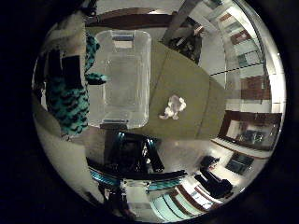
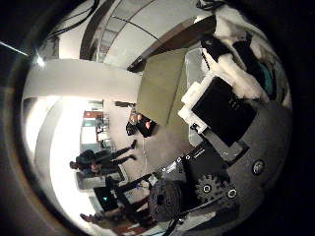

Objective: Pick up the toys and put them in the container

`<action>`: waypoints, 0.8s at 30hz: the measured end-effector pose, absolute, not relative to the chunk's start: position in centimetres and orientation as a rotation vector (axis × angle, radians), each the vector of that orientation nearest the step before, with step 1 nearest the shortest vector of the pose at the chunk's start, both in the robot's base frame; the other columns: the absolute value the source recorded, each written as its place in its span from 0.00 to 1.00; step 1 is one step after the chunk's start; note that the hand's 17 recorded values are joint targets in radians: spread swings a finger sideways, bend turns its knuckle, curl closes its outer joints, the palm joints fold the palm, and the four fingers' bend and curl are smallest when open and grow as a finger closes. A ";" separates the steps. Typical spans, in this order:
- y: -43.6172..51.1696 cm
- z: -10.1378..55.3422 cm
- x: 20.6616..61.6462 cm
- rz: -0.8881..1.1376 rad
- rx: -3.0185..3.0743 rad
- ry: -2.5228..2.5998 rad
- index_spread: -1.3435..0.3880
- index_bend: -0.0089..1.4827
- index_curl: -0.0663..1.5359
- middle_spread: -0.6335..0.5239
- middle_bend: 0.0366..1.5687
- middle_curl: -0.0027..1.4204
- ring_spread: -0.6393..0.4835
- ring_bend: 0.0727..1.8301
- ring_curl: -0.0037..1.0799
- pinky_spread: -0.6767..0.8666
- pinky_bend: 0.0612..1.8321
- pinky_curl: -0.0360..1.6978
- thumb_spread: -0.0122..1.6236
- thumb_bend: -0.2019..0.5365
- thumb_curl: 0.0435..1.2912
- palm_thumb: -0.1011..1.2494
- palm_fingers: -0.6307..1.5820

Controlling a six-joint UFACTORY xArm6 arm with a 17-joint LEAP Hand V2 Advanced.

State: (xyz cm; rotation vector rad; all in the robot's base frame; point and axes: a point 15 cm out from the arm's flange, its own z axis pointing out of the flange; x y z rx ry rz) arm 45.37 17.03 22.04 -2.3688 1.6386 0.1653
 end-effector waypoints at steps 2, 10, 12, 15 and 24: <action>17.5 21.6 45.4 0.166 -2.373 1.636 0.58 0.62 0.69 0.40 0.81 0.61 0.36 0.72 0.79 0.32 0.74 0.58 0.58 0.25 0.57 0.89 0.78; 19.2 20.5 45.0 0.183 -2.395 1.624 0.58 0.62 0.69 0.39 0.81 0.61 0.36 0.72 0.79 0.32 0.74 0.58 0.58 0.25 0.57 0.89 0.78; 19.5 20.5 45.4 0.162 -2.389 1.613 0.58 0.62 0.69 0.39 0.81 0.61 0.36 0.72 0.79 0.32 0.74 0.58 0.58 0.25 0.57 0.89 0.78; 19.6 20.0 45.5 0.166 -2.391 1.618 0.58 0.62 0.69 0.39 0.81 0.61 0.36 0.72 0.79 0.32 0.74 0.58 0.58 0.25 0.57 0.89 0.78; 19.1 21.9 49.5 -0.024 -2.289 1.579 0.57 0.52 0.68 0.39 0.74 0.59 0.35 0.69 0.75 0.30 0.73 0.54 0.68 0.23 0.45 0.72 0.75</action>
